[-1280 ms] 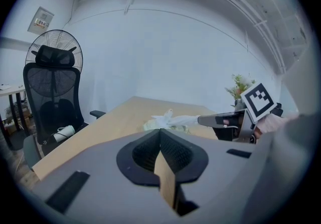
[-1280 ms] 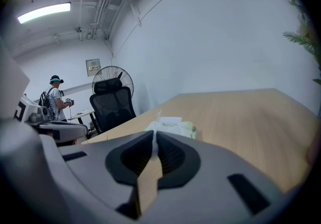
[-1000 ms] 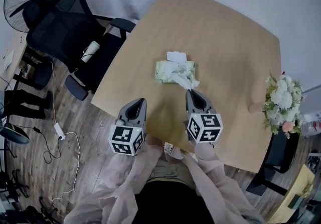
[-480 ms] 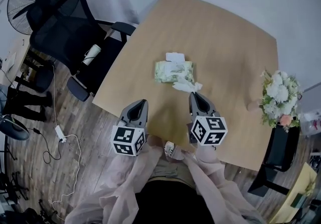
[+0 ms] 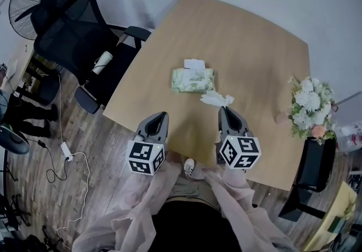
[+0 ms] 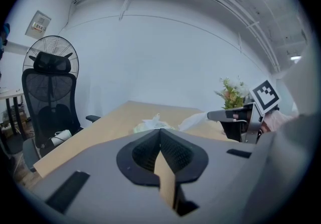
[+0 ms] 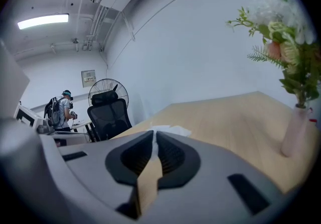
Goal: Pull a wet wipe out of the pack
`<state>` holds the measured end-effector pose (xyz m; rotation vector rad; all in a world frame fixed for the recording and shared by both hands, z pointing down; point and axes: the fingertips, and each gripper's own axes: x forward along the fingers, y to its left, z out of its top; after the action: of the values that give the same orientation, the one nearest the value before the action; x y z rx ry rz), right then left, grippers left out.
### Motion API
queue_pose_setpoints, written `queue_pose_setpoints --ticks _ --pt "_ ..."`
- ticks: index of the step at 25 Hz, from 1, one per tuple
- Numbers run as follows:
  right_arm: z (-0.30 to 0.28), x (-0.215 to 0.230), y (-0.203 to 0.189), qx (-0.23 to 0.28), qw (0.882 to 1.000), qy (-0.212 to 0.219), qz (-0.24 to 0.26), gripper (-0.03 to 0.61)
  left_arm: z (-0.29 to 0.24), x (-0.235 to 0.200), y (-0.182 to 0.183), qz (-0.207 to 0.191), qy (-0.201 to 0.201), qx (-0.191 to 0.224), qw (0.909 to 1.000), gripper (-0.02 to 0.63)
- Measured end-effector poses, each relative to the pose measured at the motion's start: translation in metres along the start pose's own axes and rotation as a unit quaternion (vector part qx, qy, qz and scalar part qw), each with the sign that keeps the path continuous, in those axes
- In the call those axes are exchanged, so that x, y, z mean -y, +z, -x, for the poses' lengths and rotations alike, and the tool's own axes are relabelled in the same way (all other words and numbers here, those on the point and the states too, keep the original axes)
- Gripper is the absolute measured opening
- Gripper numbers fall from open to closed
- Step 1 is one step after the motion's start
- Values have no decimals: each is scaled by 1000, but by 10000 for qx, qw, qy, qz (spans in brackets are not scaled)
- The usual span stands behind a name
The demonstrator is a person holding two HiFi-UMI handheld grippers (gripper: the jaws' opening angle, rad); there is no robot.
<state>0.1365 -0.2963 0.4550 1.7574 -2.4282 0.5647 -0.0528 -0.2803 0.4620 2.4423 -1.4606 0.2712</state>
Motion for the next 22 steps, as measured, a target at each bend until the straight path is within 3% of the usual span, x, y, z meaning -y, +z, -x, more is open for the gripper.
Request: queue_pose_setpoints --ticks 9,22 --pt "28 11 16 279 9984 -243 430 26 -1 10 14 -22 -80 168 9998 12" --pt "34 16 9 264 9986 -210 401 25 -12 27 16 -93 -265 126 9995 12"
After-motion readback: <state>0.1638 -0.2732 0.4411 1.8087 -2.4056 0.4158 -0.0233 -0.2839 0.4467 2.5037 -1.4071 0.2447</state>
